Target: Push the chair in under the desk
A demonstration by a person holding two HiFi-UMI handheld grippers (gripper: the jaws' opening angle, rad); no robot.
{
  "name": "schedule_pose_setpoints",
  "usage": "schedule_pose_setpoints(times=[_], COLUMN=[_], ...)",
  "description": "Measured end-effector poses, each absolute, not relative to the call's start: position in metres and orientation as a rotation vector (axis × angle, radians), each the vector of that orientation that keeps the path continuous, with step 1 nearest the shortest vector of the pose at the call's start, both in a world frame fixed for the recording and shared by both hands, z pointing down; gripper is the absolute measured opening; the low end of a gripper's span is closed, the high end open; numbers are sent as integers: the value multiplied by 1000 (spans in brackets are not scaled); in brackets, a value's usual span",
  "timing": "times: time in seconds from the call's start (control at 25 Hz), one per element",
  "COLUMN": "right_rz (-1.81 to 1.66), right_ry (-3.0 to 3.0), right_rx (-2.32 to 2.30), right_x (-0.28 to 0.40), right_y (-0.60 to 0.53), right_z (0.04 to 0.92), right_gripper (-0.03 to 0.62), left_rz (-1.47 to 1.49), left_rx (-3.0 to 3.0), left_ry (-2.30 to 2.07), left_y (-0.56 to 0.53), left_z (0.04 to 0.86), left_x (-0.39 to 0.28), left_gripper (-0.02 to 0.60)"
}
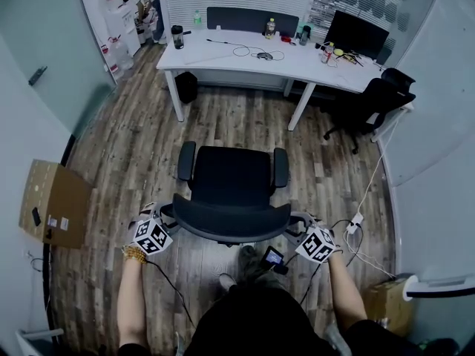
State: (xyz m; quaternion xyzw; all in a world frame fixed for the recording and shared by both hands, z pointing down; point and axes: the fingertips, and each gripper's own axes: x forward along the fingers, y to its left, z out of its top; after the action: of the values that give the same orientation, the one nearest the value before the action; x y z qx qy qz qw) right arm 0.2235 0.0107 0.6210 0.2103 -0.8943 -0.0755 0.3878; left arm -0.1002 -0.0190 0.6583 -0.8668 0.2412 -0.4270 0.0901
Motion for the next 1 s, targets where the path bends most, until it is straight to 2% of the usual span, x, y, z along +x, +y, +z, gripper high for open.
schedule_pose_setpoints(times=[1.0], right_rz=[-155], right_ry=[-2269], right_rx=[505], right_x=[244], right_y=[-90], right_z=[623], right_gripper=[181], left_rz=[-1328], left_rx=[-2570], left_ry=[763], left_y=[-108], left_z=[662], left_x=[-80], left_gripper=[288])
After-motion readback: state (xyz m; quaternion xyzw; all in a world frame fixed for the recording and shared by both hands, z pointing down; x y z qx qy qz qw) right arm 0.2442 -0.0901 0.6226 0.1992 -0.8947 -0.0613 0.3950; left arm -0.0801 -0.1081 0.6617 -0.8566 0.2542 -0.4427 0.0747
